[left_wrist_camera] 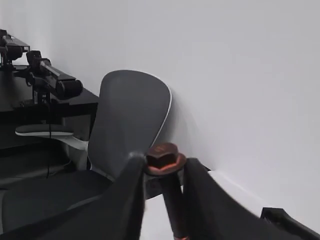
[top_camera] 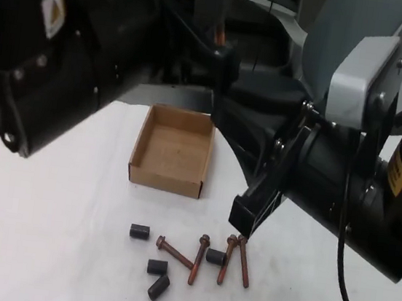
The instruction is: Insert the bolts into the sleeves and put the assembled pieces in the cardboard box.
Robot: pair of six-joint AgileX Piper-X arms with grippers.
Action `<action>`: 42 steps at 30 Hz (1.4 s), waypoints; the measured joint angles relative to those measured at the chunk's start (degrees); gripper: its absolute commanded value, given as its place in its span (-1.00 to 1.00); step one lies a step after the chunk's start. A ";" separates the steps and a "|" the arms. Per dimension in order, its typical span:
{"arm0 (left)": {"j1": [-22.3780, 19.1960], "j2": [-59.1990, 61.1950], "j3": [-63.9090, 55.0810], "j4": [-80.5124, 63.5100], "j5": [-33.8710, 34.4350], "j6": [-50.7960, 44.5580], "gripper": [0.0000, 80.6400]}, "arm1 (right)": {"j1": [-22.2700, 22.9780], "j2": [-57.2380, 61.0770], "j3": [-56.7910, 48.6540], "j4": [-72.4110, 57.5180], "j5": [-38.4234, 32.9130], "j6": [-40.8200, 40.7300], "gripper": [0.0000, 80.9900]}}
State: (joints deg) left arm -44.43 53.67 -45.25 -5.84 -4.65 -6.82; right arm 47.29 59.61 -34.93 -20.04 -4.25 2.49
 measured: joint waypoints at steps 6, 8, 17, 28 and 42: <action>0.00 -0.06 0.00 -0.20 0.00 0.43 -0.95 | 0.00 0.00 0.00 0.31 0.02 0.38 -0.99; 0.00 -0.06 0.30 -0.20 0.00 0.43 -0.95 | 0.00 0.00 0.00 0.29 0.02 0.51 -0.99; -0.15 -0.06 4.91 -1.16 1.54 -4.92 -0.95 | 0.00 0.00 0.00 0.35 0.02 0.50 -0.99; 0.18 -0.06 5.70 -3.35 8.13 -3.99 0.03 | 0.00 -0.16 0.00 0.23 0.14 0.50 -0.99; 0.04 -5.17 5.84 -0.97 6.26 1.18 0.74 | -2.31 -0.01 -0.40 3.74 6.02 -1.04 -0.99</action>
State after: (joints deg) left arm -44.38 48.50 -39.40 -6.82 1.61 -5.64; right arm 44.98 59.60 -35.33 -16.30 1.77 1.45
